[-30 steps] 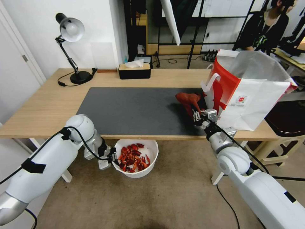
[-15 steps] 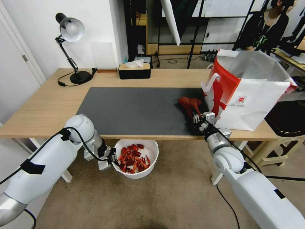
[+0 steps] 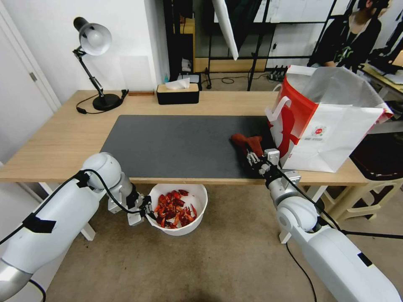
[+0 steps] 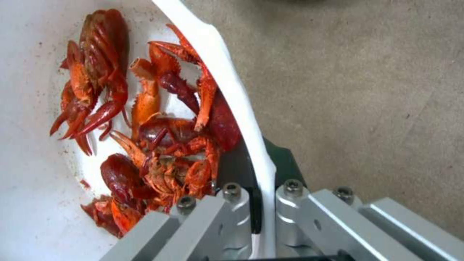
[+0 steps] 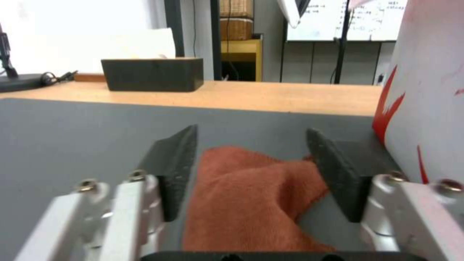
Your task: Sweep shrimp from table into container with towel, then put container into takeout bag.
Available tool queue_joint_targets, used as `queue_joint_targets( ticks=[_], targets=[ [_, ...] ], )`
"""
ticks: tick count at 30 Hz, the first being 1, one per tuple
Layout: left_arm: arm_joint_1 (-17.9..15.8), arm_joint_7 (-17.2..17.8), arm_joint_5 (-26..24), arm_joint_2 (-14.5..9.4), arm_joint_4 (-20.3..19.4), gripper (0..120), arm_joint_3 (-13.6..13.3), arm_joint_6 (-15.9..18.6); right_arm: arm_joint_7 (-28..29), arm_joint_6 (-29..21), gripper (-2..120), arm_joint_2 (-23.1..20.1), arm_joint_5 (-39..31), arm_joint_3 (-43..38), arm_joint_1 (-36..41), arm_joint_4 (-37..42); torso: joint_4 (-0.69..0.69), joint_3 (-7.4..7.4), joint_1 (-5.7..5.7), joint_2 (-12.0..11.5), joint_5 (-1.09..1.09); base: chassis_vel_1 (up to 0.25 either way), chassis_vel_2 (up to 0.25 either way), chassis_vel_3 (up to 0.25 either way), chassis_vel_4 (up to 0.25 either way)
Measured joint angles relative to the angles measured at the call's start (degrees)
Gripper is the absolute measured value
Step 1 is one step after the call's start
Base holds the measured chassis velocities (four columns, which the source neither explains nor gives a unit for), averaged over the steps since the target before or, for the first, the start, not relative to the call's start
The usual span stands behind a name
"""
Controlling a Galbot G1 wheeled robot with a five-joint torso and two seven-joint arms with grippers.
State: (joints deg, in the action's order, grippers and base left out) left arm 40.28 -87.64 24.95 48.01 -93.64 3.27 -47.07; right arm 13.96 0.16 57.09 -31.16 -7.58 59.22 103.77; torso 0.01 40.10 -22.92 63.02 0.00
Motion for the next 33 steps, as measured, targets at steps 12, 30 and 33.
queue_joint_targets(
  ticks=[12, 30, 33],
  targets=[
    [0.5, 0.0, 0.1, 0.1, -0.4, 0, 0.3, 0.0, 0.9, -0.5, 99, -1.5, 1.7, -4.1, 6.4, 10.5, -0.01, 0.00, 0.00, 0.0, 0.00, 0.000, 0.000, 0.000, 0.000],
    [1.6, 0.0, -0.4, -0.4, -2.0, 0, 1.0, 0.0, -2.0, 4.4, 100, 0.3, 9.1, -13.7, 22.8, 17.4, -0.01, -0.01, 0.01, 0.0, 0.00, 0.000, 0.000, 0.000, 0.000],
    [2.4, 0.0, -1.3, -1.3, -3.8, 0, 0.9, 0.0, -1.6, 6.3, 100, 1.7, 11.5, -14.5, 25.8, 16.9, -0.02, -0.01, 0.01, 0.0, 0.00, 0.000, 0.000, 0.000, 0.000]
  ],
)
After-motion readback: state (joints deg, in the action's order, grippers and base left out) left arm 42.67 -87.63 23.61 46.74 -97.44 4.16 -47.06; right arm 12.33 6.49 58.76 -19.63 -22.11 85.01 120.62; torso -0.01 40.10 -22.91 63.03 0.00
